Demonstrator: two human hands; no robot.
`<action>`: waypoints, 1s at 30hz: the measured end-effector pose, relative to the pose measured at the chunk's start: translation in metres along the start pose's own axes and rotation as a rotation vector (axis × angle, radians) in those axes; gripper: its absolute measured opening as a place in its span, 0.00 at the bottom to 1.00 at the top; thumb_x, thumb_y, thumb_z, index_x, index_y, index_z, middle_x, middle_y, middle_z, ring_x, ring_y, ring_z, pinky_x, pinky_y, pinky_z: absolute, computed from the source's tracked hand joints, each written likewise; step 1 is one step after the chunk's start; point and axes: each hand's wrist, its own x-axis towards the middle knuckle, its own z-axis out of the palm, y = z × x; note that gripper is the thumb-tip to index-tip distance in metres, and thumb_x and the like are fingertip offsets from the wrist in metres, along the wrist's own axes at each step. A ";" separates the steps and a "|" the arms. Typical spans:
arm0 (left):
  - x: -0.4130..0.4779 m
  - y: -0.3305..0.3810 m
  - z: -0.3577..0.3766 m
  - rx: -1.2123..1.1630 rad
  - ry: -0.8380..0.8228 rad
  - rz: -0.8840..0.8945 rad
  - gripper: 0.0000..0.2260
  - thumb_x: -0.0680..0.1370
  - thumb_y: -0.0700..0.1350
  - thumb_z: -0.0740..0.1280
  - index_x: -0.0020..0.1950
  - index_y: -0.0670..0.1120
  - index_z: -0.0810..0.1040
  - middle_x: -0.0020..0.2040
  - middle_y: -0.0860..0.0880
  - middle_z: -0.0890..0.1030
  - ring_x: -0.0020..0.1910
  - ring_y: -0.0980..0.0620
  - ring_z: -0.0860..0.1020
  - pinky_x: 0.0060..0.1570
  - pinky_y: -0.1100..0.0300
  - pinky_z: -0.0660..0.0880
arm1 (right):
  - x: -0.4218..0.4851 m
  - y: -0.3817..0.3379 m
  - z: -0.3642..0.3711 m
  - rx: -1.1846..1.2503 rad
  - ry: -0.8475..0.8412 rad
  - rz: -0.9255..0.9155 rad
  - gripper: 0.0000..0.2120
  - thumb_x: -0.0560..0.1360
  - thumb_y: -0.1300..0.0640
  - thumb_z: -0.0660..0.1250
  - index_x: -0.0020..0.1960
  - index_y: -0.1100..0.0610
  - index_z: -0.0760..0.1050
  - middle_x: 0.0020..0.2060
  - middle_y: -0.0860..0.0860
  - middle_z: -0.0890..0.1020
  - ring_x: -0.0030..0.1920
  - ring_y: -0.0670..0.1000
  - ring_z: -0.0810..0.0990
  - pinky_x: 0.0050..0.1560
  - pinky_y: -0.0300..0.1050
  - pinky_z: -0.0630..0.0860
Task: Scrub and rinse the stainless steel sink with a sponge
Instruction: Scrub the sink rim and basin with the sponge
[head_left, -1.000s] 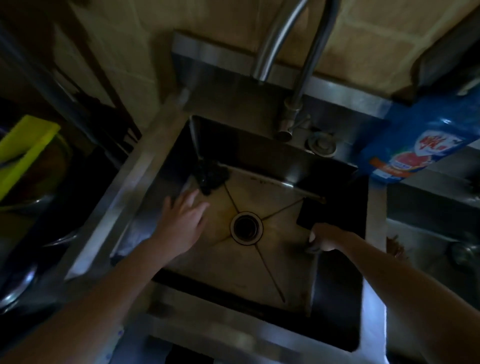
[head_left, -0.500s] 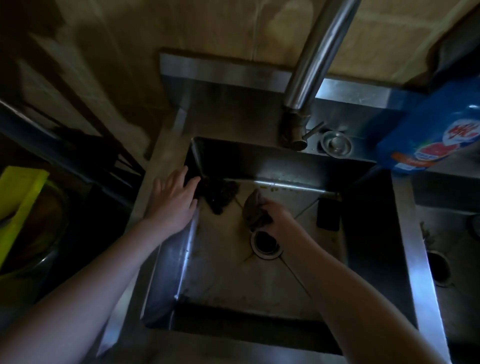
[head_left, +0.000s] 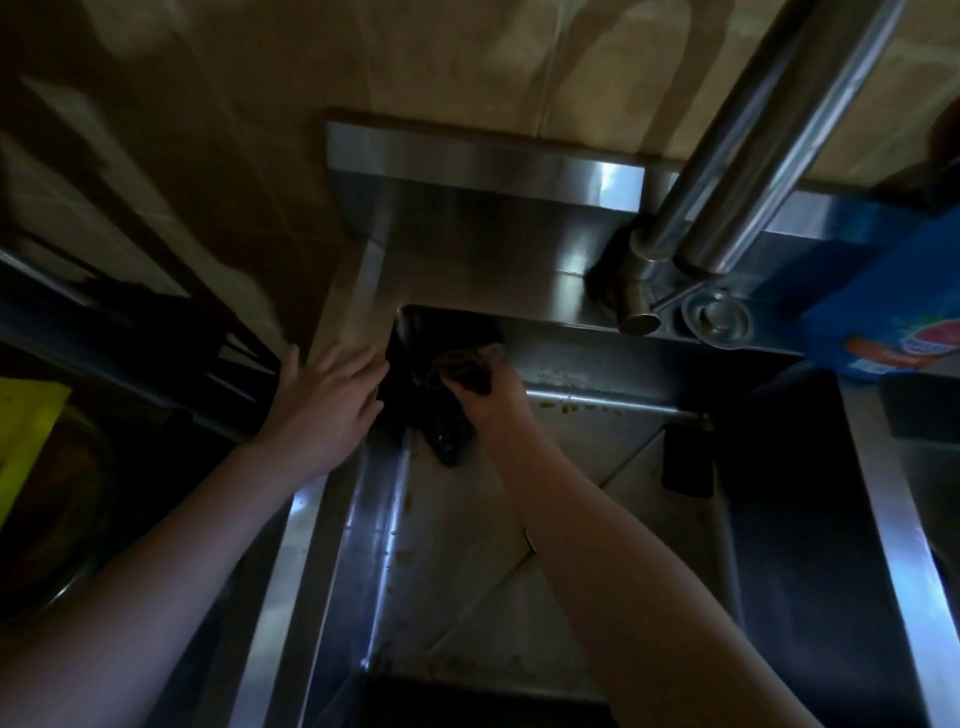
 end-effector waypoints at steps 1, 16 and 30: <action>0.001 0.000 0.001 -0.013 0.009 -0.005 0.20 0.79 0.52 0.58 0.72 0.54 0.65 0.74 0.53 0.63 0.74 0.48 0.57 0.68 0.38 0.50 | 0.004 0.000 0.003 0.014 -0.034 0.028 0.15 0.79 0.63 0.60 0.65 0.63 0.69 0.67 0.61 0.72 0.68 0.61 0.69 0.68 0.53 0.67; 0.004 0.002 0.003 -0.128 0.021 -0.053 0.18 0.80 0.47 0.58 0.70 0.55 0.68 0.74 0.56 0.65 0.74 0.48 0.56 0.66 0.36 0.55 | 0.022 -0.076 -0.125 0.008 0.198 -0.251 0.15 0.78 0.54 0.63 0.61 0.61 0.76 0.50 0.52 0.82 0.51 0.51 0.80 0.60 0.49 0.76; -0.001 0.013 -0.006 -0.086 0.089 -0.099 0.18 0.79 0.47 0.60 0.69 0.49 0.69 0.71 0.50 0.70 0.72 0.49 0.63 0.64 0.42 0.54 | -0.008 -0.064 -0.081 -0.267 0.080 -0.281 0.16 0.76 0.53 0.67 0.58 0.64 0.76 0.53 0.59 0.81 0.55 0.58 0.80 0.54 0.45 0.76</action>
